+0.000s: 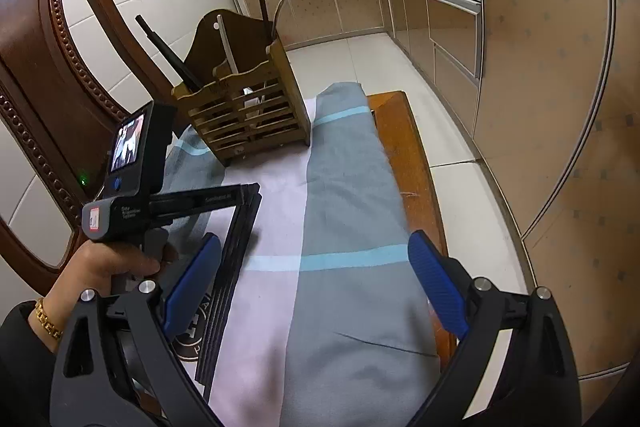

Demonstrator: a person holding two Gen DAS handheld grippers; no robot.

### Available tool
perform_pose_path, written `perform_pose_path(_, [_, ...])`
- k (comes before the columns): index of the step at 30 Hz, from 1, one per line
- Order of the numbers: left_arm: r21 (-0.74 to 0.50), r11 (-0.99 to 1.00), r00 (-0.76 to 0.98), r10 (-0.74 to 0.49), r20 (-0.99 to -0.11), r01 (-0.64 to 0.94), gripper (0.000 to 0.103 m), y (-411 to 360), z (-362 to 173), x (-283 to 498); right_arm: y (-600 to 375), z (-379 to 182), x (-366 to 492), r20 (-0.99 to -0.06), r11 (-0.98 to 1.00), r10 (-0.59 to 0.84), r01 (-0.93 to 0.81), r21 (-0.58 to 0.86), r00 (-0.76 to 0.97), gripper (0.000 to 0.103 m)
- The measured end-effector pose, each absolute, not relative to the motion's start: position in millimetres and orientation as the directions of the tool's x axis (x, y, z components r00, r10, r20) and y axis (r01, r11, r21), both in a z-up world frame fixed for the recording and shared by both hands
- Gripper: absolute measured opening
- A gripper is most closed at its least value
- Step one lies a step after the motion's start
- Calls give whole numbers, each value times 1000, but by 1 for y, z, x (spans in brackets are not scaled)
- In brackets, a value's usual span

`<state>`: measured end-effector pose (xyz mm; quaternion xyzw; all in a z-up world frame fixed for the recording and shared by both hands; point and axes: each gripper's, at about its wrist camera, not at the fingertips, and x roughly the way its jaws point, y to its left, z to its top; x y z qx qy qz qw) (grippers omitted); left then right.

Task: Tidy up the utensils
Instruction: 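Move the open left tool down onto the chopsticks on the cloth, then close the left tool on a black chopstick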

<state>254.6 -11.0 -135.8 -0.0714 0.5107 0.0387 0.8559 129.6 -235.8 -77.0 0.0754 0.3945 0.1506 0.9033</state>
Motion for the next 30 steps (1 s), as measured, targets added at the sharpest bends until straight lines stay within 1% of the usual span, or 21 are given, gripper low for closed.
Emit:
perform_pose_path(4, [-62, 987, 467, 16, -884, -150, 74, -12, -135, 264, -234, -78, 129, -692, 944, 329, -211, 253, 643, 92])
perform_pose_path(7, [-51, 984, 456, 34, -889, -173, 75, -8, -136, 265, -233, -79, 129, -693, 944, 329, -215, 249, 642, 92])
perform_pose_path(10, [-54, 986, 451, 24, -892, -160, 74, -8, -138, 262, -233, -80, 130, -695, 944, 330, -213, 252, 639, 92])
perform_pose_path(11, [-48, 987, 443, 25, -896, -152, 74, -11, -139, 261, -233, -80, 130, -694, 943, 333, -213, 257, 638, 92])
perform_pose_path(12, [-6, 991, 440, 53, -897, -132, 74, -18, -141, 261, -233, -80, 129, -693, 942, 335, -214, 259, 638, 92])
perform_pose_path(13, [7, 992, 447, 64, -892, -127, 74, -20, -141, 260, -232, -79, 129, -692, 942, 335, -216, 257, 639, 92])
perform_pose_path(17, [9, 990, 444, 72, -893, -143, 74, -16, -142, 260, -228, -79, 128, -695, 944, 331, -225, 242, 638, 92])
perform_pose_path(18, [17, 989, 449, 82, -890, -146, 67, -14, -141, 258, -228, -79, 129, -697, 945, 328, -224, 240, 637, 92])
perform_pose_path(19, [19, 989, 457, 86, -885, -149, 49, -11, -140, 256, -228, -79, 129, -698, 945, 327, -222, 240, 637, 92])
perform_pose_path(20, [11, 989, 462, 78, -884, -147, 39, -7, -139, 255, -227, -79, 130, -697, 946, 326, -221, 239, 639, 92])
perform_pose_path(21, [6, 990, 461, 72, -884, -143, 21, -2, -138, 254, -226, -79, 130, -697, 946, 323, -222, 234, 640, 92])
perform_pose_path(22, [4, 991, 460, 66, -885, -135, 11, 3, -137, 249, -223, -80, 130, -700, 948, 318, -225, 225, 639, 92])
perform_pose_path(25, [-25, 992, 469, 37, -882, -125, 7, 17, -136, 246, -216, -83, 131, -710, 951, 307, -234, 202, 633, 92])
perform_pose_path(28, [-49, 991, 494, 21, -869, -128, 7, 29, -128, 245, -206, -87, 133, -722, 953, 297, -246, 179, 625, 92])
perform_pose_path(30, [-80, 988, 522, 1, -853, -133, 7, 36, -111, 241, -201, -90, 136, -729, 952, 296, -253, 173, 617, 92])
